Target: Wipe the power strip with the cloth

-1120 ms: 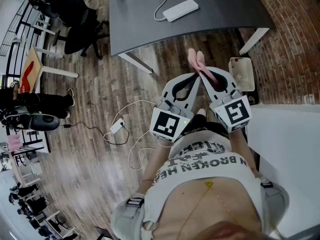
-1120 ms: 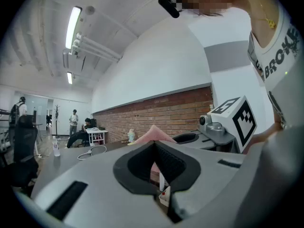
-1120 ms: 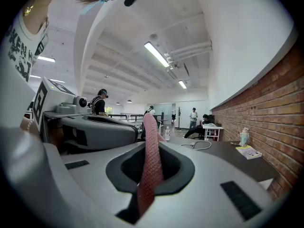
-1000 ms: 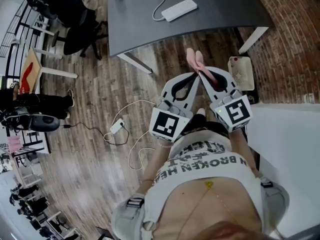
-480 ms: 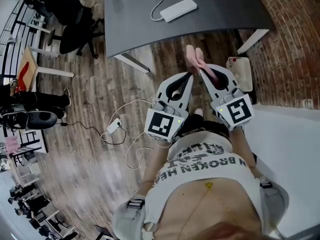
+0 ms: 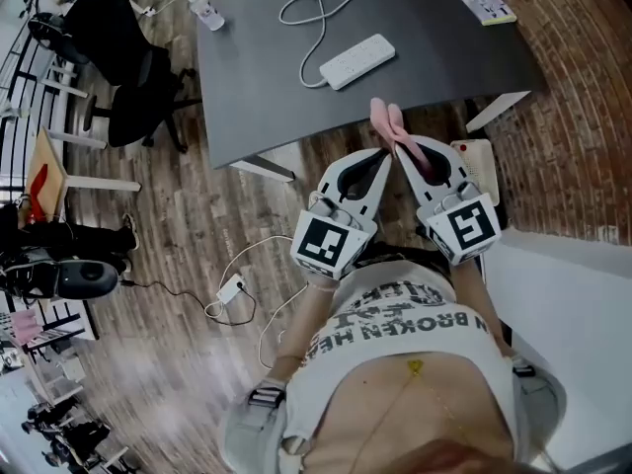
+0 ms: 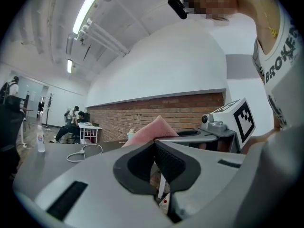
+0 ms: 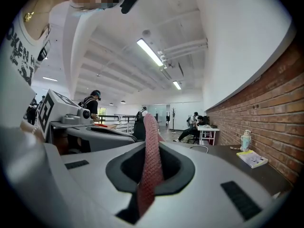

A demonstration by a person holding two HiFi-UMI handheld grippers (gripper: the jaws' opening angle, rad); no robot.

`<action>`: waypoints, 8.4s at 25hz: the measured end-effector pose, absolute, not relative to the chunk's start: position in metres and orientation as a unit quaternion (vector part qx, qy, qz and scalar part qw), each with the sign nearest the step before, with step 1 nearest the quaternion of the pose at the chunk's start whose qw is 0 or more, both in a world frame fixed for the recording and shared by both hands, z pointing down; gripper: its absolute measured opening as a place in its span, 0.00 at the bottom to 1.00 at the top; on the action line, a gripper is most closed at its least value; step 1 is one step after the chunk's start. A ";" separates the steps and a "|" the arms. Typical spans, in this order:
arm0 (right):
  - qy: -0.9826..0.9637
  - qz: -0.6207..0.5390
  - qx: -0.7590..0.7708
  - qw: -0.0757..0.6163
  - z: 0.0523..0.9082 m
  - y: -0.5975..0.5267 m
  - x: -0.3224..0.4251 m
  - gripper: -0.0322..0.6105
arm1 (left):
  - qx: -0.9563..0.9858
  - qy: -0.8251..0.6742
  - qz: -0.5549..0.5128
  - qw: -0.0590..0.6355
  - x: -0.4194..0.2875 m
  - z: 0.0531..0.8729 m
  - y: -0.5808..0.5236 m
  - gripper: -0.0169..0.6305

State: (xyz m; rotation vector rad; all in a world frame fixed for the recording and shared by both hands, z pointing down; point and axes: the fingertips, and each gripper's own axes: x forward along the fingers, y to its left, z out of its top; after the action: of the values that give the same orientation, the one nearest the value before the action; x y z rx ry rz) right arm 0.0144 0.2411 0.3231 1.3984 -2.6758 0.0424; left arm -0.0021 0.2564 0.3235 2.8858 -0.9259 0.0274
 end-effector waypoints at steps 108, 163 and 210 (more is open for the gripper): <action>-0.925 0.022 0.113 0.361 0.595 -0.089 -0.059 0.08 | 0.811 -0.316 0.443 0.213 -0.028 0.670 -0.045 0.45; -0.899 0.040 0.101 0.423 0.636 -0.102 -0.040 0.08 | 0.812 -0.294 0.461 0.203 -0.029 0.678 -0.044 0.43; -0.873 0.080 0.203 0.437 0.640 -0.150 0.056 0.08 | 0.812 -0.293 0.461 0.206 -0.028 0.681 -0.047 0.43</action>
State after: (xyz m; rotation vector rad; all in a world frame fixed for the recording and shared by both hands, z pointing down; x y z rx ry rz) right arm 0.0558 -0.1496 0.6398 0.5055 -2.1708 0.1989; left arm -0.0281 -0.0475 0.6813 2.2620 -0.8156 1.2853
